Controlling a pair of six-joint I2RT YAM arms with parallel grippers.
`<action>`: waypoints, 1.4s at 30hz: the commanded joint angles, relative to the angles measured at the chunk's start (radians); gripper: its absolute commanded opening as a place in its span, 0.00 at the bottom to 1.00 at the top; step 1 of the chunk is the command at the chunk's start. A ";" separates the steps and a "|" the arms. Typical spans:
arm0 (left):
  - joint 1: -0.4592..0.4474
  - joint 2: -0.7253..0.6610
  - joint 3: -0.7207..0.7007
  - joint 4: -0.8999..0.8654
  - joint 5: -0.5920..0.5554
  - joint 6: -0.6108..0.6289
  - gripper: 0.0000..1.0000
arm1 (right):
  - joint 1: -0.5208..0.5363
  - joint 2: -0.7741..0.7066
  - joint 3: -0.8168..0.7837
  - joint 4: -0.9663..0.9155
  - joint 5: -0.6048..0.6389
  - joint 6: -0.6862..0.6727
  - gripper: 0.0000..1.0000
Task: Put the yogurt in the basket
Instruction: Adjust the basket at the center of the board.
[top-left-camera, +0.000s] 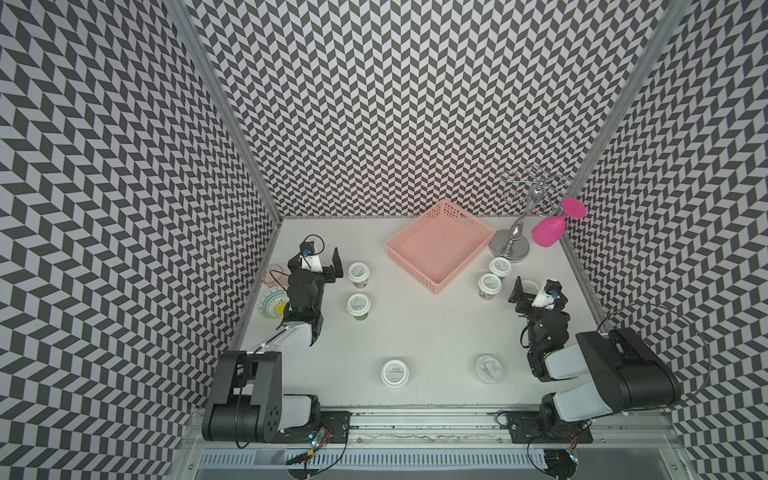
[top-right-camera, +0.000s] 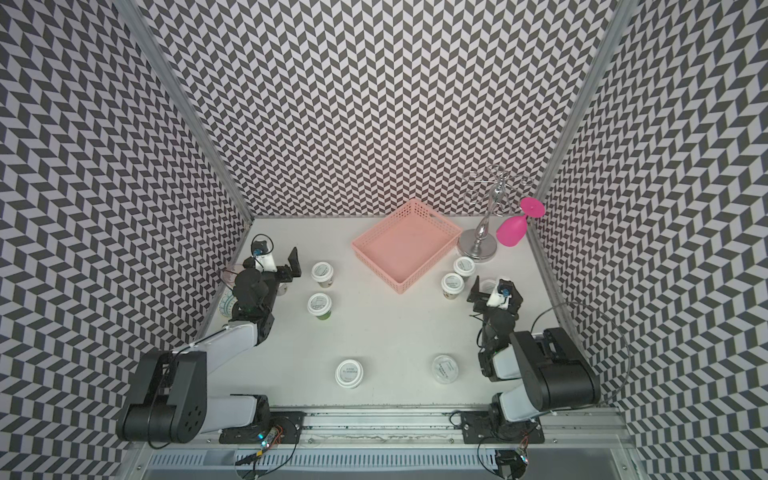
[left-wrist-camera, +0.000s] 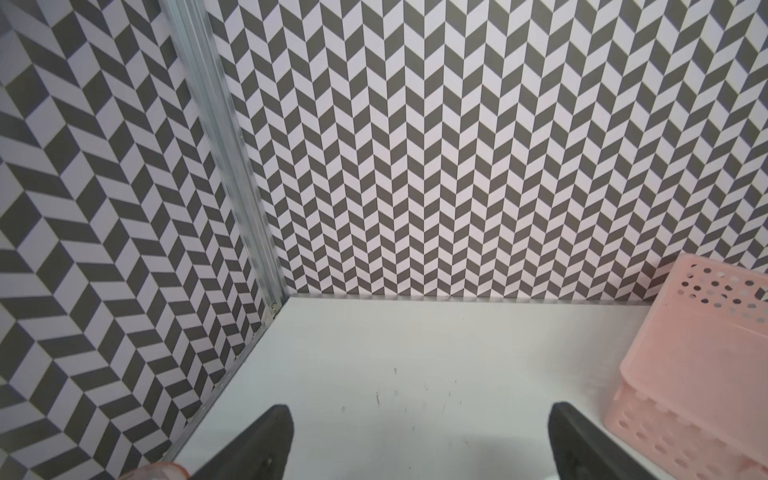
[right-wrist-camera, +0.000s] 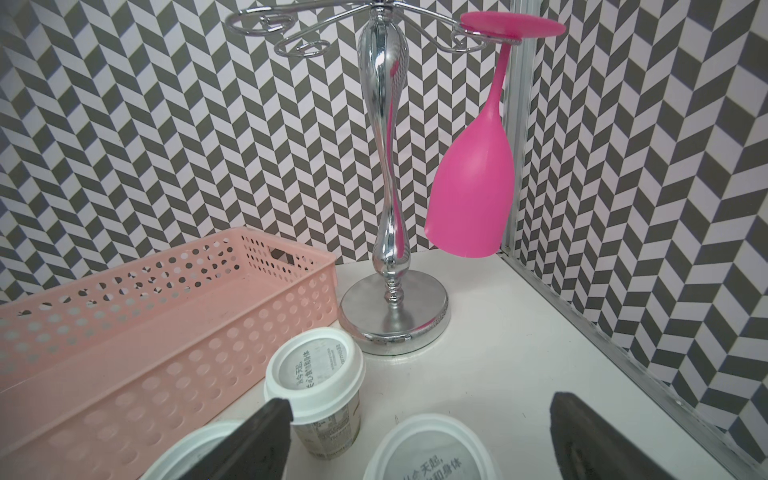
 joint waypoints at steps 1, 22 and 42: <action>-0.008 -0.047 0.091 -0.325 0.018 -0.022 1.00 | 0.024 -0.086 -0.009 0.057 0.045 -0.029 0.99; -0.005 -0.143 0.278 -0.735 0.134 -0.021 1.00 | 0.005 -0.411 0.505 -1.224 -0.045 0.612 0.99; -0.012 -0.153 0.285 -0.751 0.166 -0.040 1.00 | 0.316 0.120 1.138 -1.619 0.159 0.818 0.97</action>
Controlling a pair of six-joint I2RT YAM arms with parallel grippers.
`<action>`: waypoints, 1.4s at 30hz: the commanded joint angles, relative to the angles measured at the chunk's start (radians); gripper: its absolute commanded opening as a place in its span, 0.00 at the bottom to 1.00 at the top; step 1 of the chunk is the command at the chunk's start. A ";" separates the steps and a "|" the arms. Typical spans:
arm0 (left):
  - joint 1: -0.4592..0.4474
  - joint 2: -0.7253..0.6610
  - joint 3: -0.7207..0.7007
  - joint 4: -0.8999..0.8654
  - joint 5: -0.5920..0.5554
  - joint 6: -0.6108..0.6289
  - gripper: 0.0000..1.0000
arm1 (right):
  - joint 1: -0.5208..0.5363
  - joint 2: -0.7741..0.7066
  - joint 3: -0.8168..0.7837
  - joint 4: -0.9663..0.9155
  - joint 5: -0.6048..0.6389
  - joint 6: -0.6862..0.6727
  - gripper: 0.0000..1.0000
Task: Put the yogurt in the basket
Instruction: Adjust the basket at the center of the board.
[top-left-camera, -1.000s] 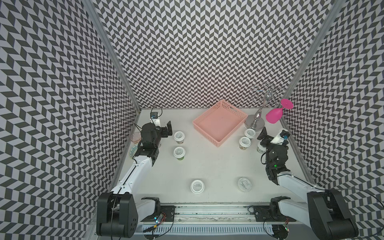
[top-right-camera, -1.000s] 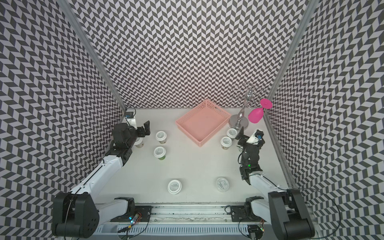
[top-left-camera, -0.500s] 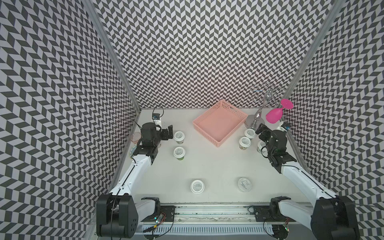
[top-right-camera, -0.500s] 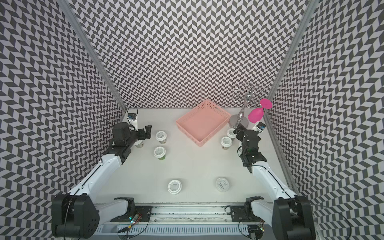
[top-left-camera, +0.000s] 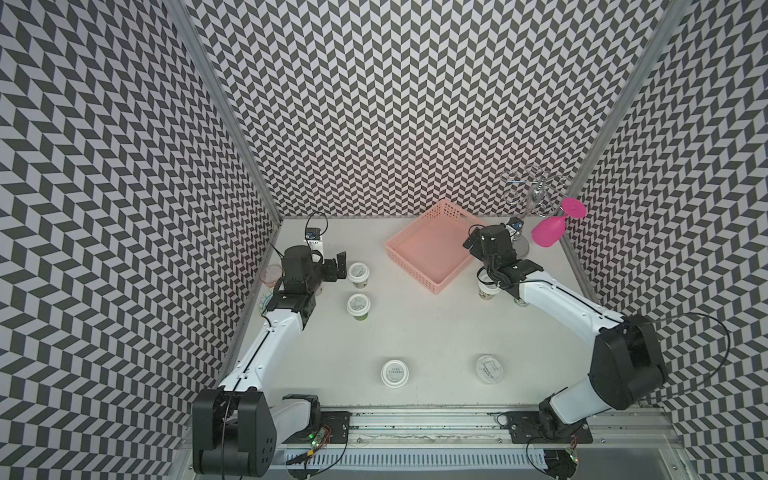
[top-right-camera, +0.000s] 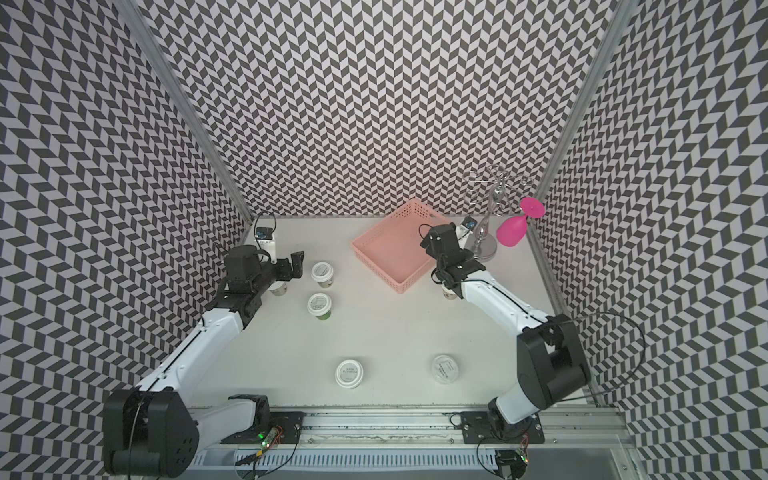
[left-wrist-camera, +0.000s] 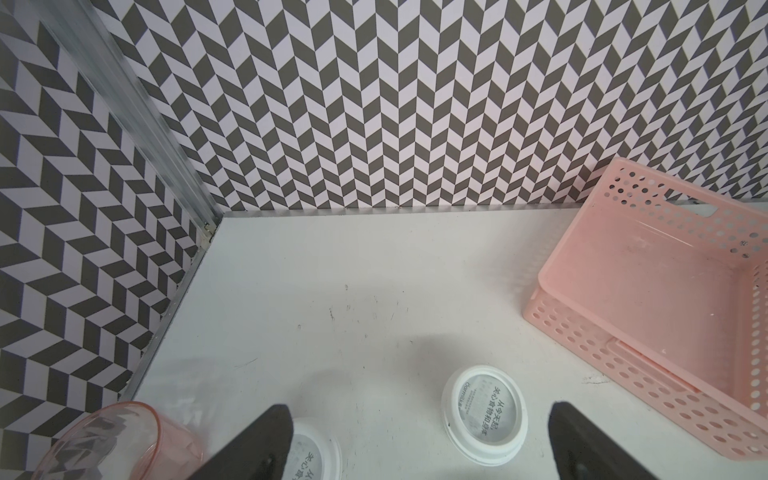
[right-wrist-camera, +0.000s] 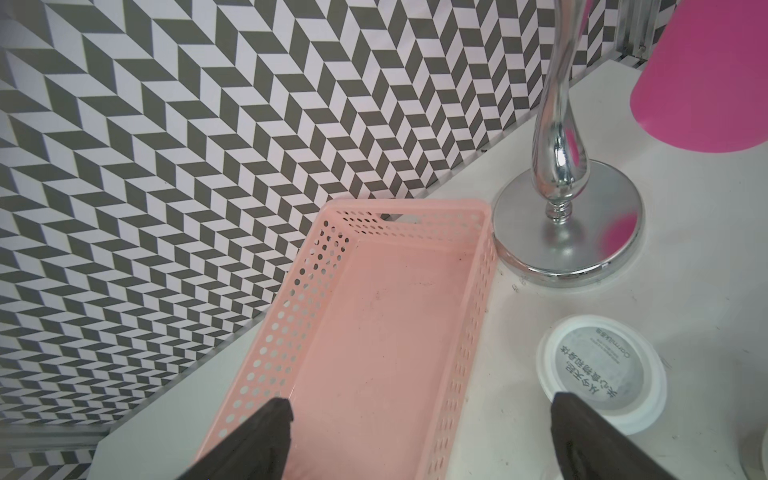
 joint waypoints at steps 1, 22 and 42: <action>-0.004 -0.021 0.033 -0.016 0.010 -0.012 1.00 | 0.005 0.049 0.044 0.000 -0.008 0.029 0.96; 0.000 -0.039 0.048 -0.037 0.028 -0.004 1.00 | 0.005 0.401 0.297 -0.109 -0.040 0.083 0.84; 0.004 -0.044 0.039 -0.030 0.048 -0.003 1.00 | 0.001 0.456 0.288 -0.132 -0.022 0.083 0.37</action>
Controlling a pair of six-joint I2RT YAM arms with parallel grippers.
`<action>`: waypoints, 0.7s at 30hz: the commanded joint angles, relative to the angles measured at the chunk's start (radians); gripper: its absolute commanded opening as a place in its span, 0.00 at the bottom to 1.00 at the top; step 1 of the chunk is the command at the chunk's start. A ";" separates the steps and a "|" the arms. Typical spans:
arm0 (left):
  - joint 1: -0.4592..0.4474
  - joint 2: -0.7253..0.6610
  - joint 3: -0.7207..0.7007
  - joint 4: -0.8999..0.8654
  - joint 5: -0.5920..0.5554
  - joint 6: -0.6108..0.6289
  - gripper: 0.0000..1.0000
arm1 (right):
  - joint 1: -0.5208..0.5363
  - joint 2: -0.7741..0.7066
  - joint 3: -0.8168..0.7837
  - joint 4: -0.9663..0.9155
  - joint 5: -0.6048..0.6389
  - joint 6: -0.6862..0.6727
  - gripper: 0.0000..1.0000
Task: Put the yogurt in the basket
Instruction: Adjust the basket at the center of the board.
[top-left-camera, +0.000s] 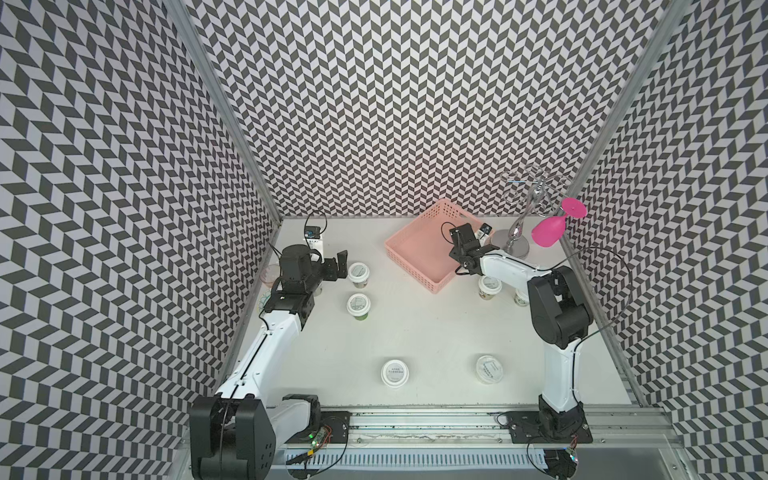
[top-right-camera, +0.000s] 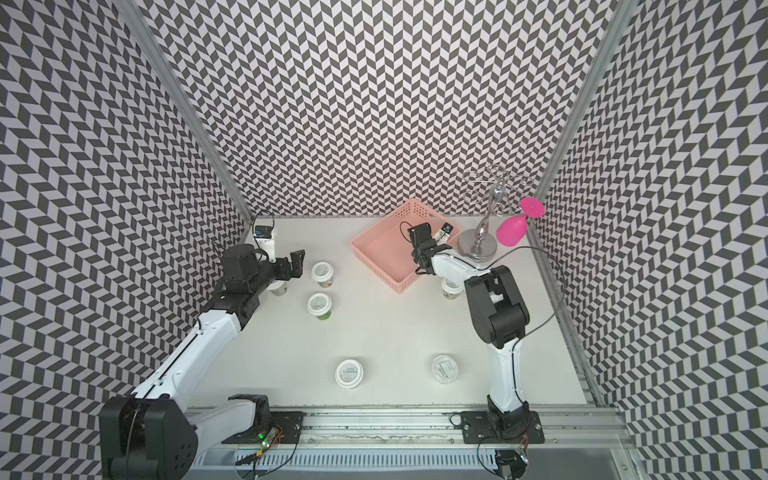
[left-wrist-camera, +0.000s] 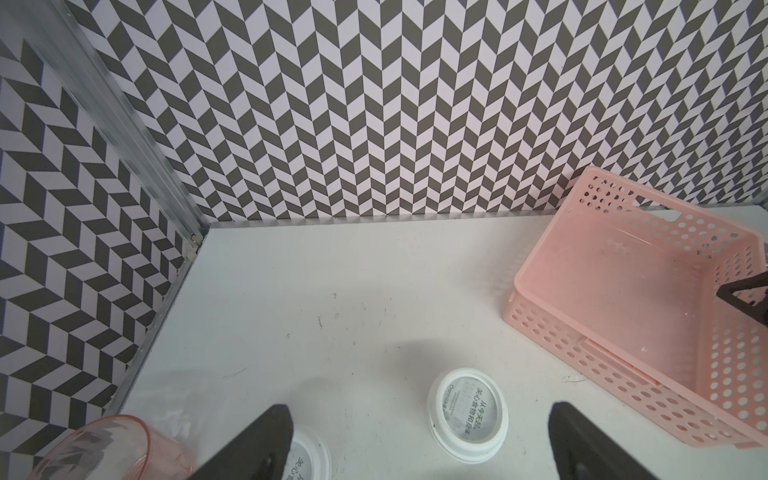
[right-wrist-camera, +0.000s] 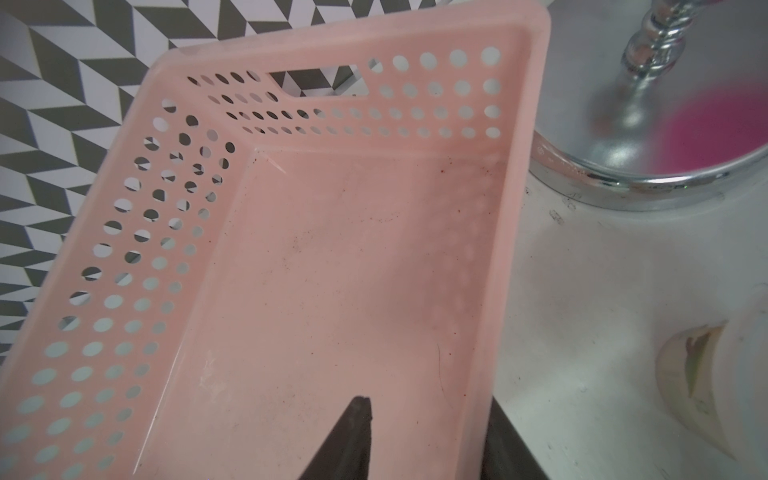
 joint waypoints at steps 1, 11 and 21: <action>0.002 -0.014 0.024 -0.008 0.006 -0.001 1.00 | 0.002 -0.017 -0.020 0.019 0.017 -0.007 0.33; 0.001 -0.014 0.020 -0.002 0.021 -0.003 1.00 | 0.000 -0.070 -0.095 0.055 -0.003 -0.043 0.18; 0.004 -0.010 0.023 -0.005 0.027 -0.002 1.00 | -0.001 -0.140 -0.129 0.070 -0.022 -0.166 0.07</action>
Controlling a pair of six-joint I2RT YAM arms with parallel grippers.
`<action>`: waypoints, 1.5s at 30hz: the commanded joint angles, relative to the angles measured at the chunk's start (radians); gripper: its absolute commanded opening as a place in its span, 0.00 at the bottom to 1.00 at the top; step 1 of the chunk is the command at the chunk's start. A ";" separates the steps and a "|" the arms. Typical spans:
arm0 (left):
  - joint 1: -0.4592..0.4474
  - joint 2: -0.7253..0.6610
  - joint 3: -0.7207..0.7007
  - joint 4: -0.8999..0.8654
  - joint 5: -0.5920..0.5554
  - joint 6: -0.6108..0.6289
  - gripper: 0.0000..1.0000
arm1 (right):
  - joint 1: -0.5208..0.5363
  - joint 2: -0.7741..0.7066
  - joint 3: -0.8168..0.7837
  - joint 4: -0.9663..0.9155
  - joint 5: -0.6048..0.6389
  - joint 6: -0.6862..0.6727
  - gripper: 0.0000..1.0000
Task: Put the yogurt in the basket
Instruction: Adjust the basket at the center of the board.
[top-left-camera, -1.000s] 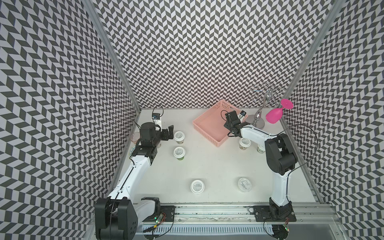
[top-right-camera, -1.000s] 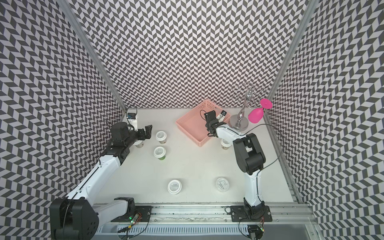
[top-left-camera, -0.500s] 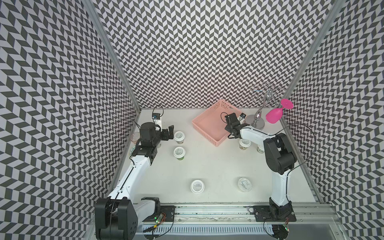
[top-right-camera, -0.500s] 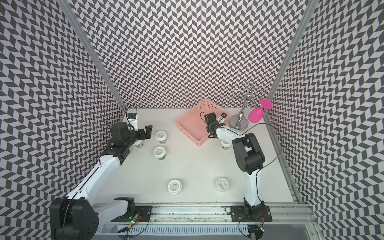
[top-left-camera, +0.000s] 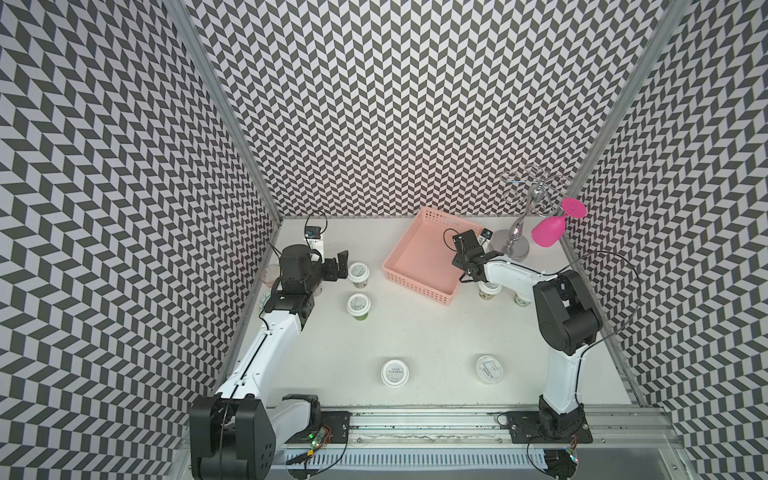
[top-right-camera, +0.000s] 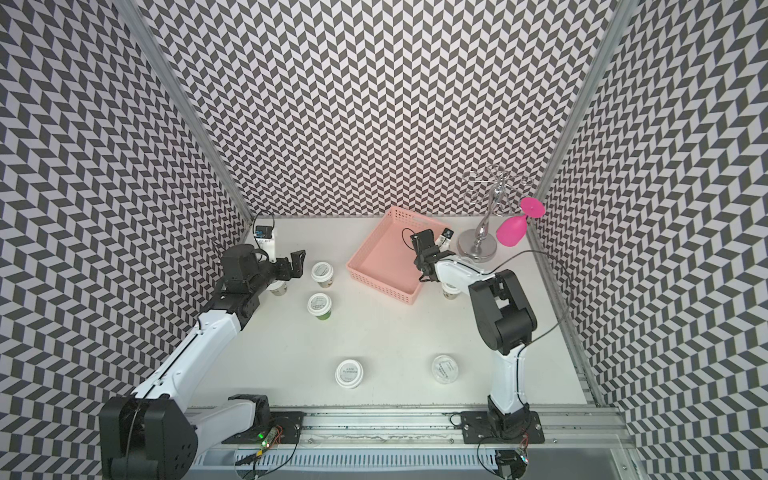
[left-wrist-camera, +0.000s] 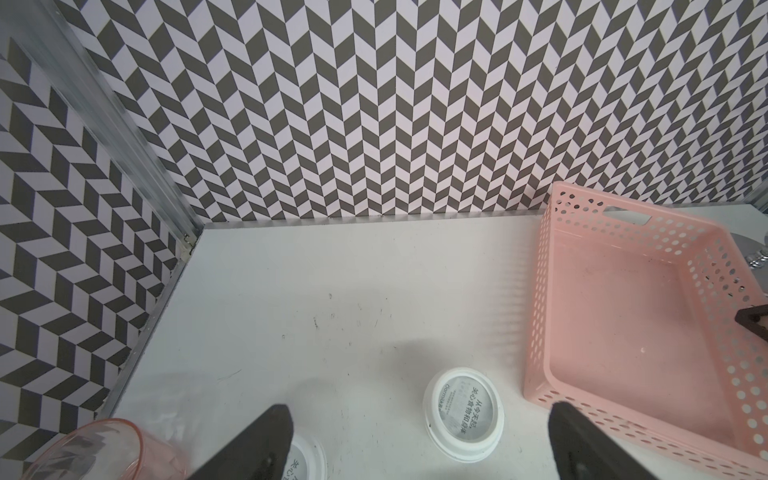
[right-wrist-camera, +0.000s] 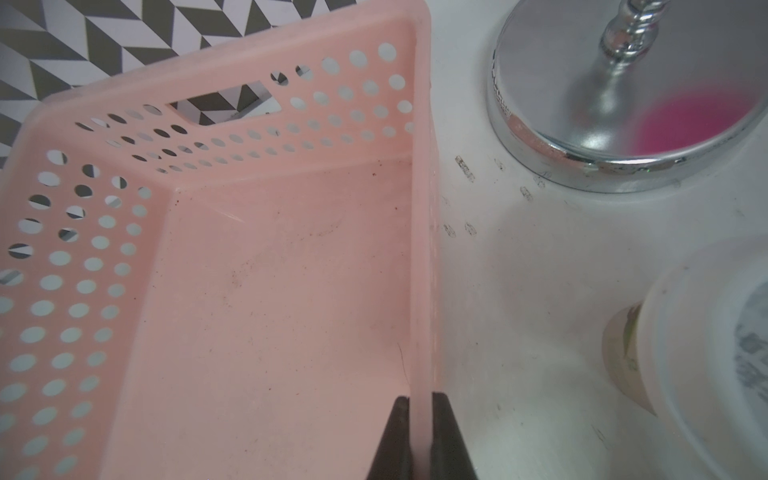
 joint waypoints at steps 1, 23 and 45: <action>0.004 -0.007 0.027 -0.010 0.001 -0.002 1.00 | -0.001 -0.069 -0.008 0.048 -0.014 -0.085 0.06; 0.014 0.016 0.042 -0.038 0.028 0.038 1.00 | -0.002 -0.299 -0.284 0.159 -0.295 -0.388 0.03; 0.014 0.056 0.216 -0.260 0.071 0.157 1.00 | 0.007 -0.307 -0.414 0.302 -0.345 -0.246 0.05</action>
